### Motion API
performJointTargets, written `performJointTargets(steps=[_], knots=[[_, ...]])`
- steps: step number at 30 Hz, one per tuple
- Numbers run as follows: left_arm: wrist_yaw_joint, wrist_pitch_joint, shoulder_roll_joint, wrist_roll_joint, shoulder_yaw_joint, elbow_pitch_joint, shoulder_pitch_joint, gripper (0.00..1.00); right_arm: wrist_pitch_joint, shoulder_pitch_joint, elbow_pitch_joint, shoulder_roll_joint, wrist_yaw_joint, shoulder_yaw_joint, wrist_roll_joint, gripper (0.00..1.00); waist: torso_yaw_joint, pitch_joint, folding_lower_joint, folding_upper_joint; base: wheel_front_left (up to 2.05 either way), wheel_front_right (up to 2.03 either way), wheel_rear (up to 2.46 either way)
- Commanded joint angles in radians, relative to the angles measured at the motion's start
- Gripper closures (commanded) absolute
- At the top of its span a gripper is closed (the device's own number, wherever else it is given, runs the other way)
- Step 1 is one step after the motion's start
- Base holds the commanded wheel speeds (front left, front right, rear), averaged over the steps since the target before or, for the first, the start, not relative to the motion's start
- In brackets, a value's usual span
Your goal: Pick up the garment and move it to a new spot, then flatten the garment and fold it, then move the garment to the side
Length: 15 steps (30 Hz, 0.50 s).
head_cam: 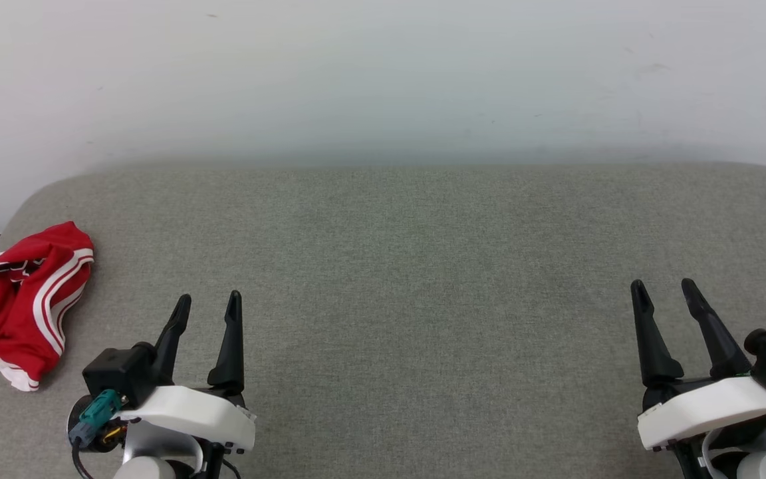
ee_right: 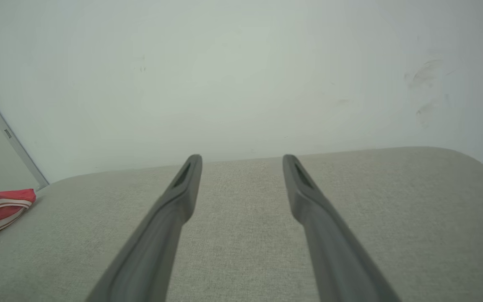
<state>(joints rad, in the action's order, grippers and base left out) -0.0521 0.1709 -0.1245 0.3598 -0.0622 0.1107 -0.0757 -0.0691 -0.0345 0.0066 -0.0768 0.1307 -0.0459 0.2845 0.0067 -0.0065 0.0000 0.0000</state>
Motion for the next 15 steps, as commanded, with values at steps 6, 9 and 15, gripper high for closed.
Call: performJointTargets(steps=[6, 9, 15], knots=[[0.012, 0.021, -0.019, -0.061, -0.02, 0.012, 0.001, 0.0, 0.009, 0.008, -0.028, 0.007, 0.0, -0.004, -0.082, 0.0, 0.001, -0.003, 0.0, 0.0, 0.0, 0.0, 0.0], [0.012, 0.028, -0.02, -0.077, -0.023, 0.022, 0.002, 0.0, 0.013, 0.012, -0.035, 0.009, 0.0, -0.005, -0.108, 0.0, 0.001, -0.005, 0.0, 0.0, 0.0, 0.0, 0.0], [0.005, 0.041, -0.02, -0.112, -0.027, 0.035, 0.002, 0.0, 0.02, 0.022, -0.045, 0.015, 0.0, -0.009, -0.151, 0.0, 0.002, -0.008, 0.0, 0.0, 0.0, 0.0, 0.0]])
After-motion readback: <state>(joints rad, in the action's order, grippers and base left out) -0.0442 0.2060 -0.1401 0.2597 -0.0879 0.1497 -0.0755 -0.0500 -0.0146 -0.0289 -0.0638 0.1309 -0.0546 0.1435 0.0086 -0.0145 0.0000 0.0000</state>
